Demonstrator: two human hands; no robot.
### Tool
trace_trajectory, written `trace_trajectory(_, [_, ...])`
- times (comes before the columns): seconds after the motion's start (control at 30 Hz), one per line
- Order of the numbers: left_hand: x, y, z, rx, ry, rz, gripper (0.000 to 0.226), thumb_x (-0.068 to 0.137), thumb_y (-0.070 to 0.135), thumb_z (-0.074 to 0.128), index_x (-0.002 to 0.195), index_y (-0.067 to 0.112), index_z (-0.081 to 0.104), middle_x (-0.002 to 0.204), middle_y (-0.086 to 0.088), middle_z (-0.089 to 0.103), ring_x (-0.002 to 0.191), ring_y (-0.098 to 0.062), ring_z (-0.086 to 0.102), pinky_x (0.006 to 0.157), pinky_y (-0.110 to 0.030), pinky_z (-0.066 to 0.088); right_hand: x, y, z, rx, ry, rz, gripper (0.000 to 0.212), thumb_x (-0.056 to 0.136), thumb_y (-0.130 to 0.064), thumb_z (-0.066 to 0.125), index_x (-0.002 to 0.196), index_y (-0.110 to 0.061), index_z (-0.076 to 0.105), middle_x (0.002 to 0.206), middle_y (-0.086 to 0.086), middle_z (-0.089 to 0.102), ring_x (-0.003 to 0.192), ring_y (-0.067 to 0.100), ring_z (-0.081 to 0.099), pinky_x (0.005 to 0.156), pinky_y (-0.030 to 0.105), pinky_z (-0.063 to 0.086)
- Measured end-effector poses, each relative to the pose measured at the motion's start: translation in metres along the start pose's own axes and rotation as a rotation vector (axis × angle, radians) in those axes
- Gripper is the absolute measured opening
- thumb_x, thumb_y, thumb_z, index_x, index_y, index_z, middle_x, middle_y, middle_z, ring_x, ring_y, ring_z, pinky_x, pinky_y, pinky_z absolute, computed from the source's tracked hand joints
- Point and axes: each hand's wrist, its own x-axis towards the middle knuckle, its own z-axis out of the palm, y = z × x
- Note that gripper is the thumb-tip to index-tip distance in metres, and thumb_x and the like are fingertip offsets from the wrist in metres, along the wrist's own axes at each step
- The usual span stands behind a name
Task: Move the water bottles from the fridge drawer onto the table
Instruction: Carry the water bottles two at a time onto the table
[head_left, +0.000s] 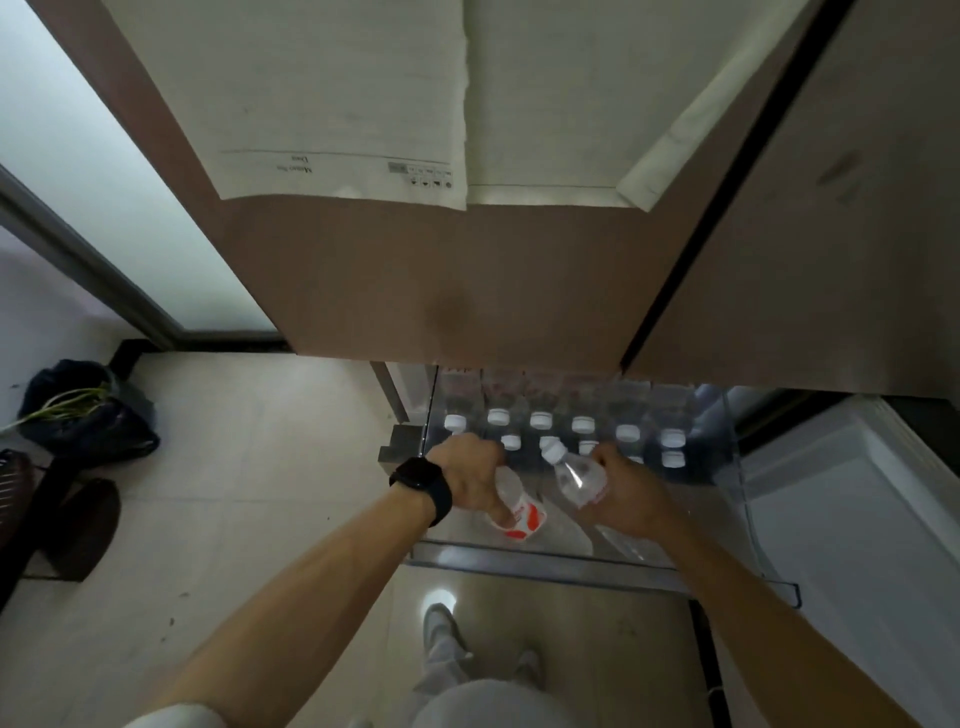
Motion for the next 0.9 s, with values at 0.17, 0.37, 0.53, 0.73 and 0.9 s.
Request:
trace_trajectory(0.17, [-0.018, 0.038, -0.019, 0.264, 0.223, 0.051, 0.06, 0.075, 0.052, 0.081, 0.117, 0.013, 0.061, 0.111, -0.008, 0.066, 0.097, -0.03, 0.064, 0.079, -0.04, 0.056, -0.026, 0.008, -0.005, 0.193, 0.201, -0.039, 0.084, 0.058, -0.053, 0.077, 0.132, -0.039, 0.041, 0.132, -0.007, 0.051, 0.114, 0.018, 0.057, 0.088, 0.045, 0.055])
trace_trajectory(0.37, [-0.029, 0.068, -0.019, 0.522, 0.329, 0.088, 0.059, 0.09, 0.035, 0.072, 0.135, 0.006, 0.046, 0.124, -0.014, 0.058, 0.109, -0.032, 0.06, 0.085, -0.042, 0.055, -0.037, 0.008, 0.011, 0.362, 0.388, -0.014, 0.07, 0.056, -0.056, 0.082, 0.116, -0.035, 0.052, 0.12, -0.008, 0.057, 0.099, 0.011, 0.061, 0.08, 0.038, 0.057])
trace_trajectory(0.53, [-0.04, 0.067, -0.002, 0.388, 0.366, 0.208, 0.069, 0.09, 0.031, 0.071, 0.145, 0.017, 0.033, 0.139, -0.01, 0.047, 0.116, -0.033, 0.056, 0.082, -0.042, 0.051, -0.046, 0.005, 0.026, 0.388, 0.425, -0.092, 0.079, 0.069, -0.027, 0.088, 0.135, -0.027, 0.045, 0.14, 0.0, 0.037, 0.119, 0.018, 0.049, 0.095, 0.029, 0.042])
trace_trajectory(0.73, [-0.033, 0.057, 0.032, -0.15, 0.529, 0.179, 0.085, 0.079, 0.039, 0.081, 0.145, 0.03, 0.029, 0.134, -0.001, 0.056, 0.117, -0.024, 0.055, 0.088, -0.041, 0.053, -0.041, 0.008, 0.022, 0.432, 0.38, -0.138, 0.084, 0.065, -0.036, 0.089, 0.136, -0.031, 0.043, 0.137, -0.004, 0.038, 0.115, 0.009, 0.046, 0.091, 0.025, 0.039])
trace_trajectory(0.9, [-0.023, 0.046, 0.048, -0.562, 0.527, 0.051, 0.106, 0.062, 0.039, 0.093, 0.148, 0.032, 0.031, 0.147, 0.004, 0.042, 0.133, -0.018, 0.041, 0.109, -0.039, 0.042, -0.036, 0.012, 0.019, 0.512, 0.352, -0.18, 0.094, 0.063, -0.032, 0.092, 0.139, -0.038, 0.037, 0.134, -0.009, 0.038, 0.117, 0.009, 0.043, 0.093, 0.031, 0.041])
